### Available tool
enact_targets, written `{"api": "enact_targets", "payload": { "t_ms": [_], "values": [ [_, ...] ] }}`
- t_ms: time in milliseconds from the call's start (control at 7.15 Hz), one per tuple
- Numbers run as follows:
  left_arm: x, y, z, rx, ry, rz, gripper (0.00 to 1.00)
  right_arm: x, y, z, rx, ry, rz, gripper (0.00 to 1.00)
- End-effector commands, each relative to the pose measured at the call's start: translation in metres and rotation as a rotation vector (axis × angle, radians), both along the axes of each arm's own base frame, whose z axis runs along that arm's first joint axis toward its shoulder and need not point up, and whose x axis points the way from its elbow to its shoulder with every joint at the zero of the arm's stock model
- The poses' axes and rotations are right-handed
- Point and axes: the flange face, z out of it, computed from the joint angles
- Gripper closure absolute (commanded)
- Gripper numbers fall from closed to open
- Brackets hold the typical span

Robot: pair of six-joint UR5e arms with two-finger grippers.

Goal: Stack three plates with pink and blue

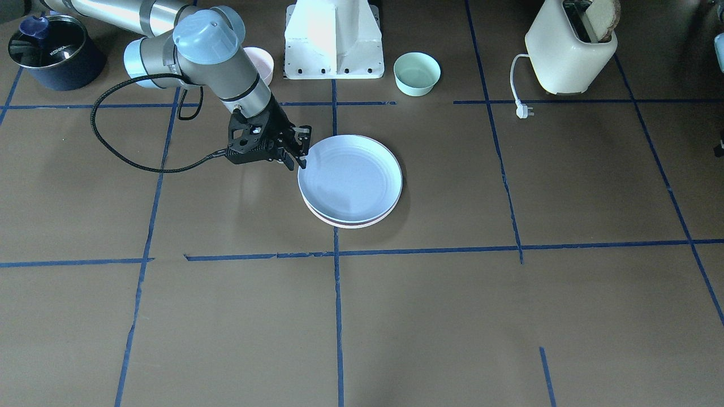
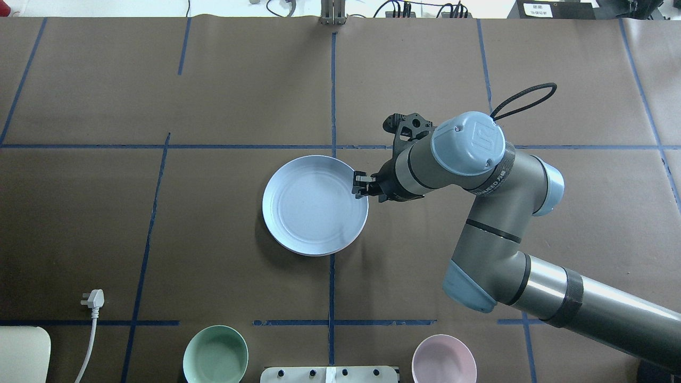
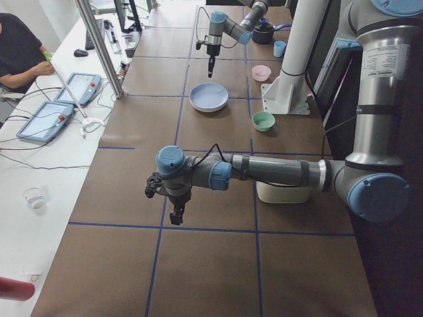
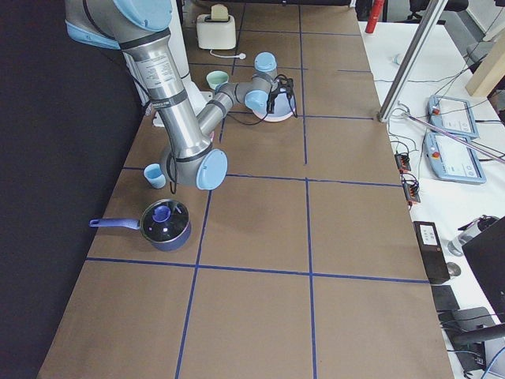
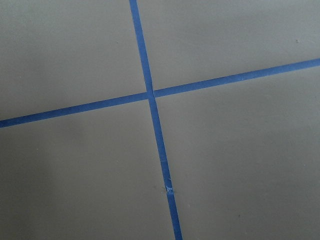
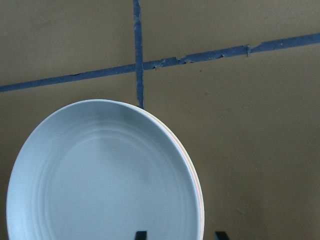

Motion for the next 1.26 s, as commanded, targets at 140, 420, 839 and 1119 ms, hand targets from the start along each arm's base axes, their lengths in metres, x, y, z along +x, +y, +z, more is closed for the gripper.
{"api": "enact_targets", "payload": {
  "t_ms": [140,420,839,1119],
  "values": [
    [-0.001,0.002,0.002,-0.006,0.001,-0.004,0.00,0.047,-0.023,-0.003,-0.030,0.046,0.040,0.00],
    [-0.026,0.002,-0.001,-0.020,0.035,-0.055,0.00,0.132,-0.055,0.016,0.024,0.164,-0.014,0.00],
    [-0.046,0.006,0.026,-0.021,0.036,-0.044,0.00,0.290,-0.090,0.128,0.106,0.219,-0.136,0.00],
    [-0.046,0.007,0.032,-0.034,0.034,-0.044,0.00,0.388,-0.090,0.217,0.149,0.269,-0.179,0.00]
  ]
}}
